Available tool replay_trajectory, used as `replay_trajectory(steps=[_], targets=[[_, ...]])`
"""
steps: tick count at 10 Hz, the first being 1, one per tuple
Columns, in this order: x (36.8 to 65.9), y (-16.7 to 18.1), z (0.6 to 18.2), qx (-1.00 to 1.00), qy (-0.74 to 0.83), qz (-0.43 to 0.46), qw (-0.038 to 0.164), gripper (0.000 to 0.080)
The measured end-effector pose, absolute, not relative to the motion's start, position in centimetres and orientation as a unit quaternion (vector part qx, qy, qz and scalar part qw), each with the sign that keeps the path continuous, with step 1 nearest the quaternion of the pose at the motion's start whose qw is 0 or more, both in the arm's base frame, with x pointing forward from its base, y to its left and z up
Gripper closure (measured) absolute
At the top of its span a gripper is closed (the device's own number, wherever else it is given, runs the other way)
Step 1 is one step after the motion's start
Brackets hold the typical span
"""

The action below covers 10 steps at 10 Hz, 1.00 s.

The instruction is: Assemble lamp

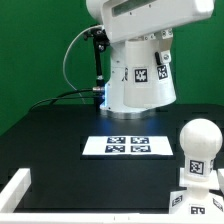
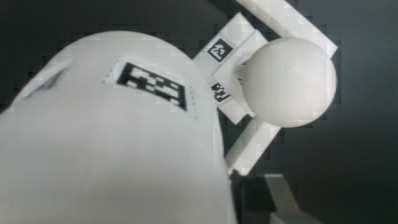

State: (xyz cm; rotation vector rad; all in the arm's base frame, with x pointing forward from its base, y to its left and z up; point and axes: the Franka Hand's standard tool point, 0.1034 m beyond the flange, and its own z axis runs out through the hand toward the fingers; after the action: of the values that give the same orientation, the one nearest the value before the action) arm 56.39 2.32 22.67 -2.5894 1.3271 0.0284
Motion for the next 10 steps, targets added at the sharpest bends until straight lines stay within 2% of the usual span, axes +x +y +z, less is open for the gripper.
replay_trajectory(steps=[1,2,4,6,10], targets=[[56.6,2.6,22.6,-0.886,0.451,0.013,0.106,0.0758],[58.0,3.6,22.9,-0.894,0.438,0.015,0.09,0.0758],[61.9,5.7,23.8,-0.897,0.434,-0.003,0.082,0.0758],[63.5,6.8,23.0,-0.893,0.444,-0.011,0.075,0.0758],[63.8,9.6,20.0,-0.881,0.468,-0.014,0.062,0.0758]])
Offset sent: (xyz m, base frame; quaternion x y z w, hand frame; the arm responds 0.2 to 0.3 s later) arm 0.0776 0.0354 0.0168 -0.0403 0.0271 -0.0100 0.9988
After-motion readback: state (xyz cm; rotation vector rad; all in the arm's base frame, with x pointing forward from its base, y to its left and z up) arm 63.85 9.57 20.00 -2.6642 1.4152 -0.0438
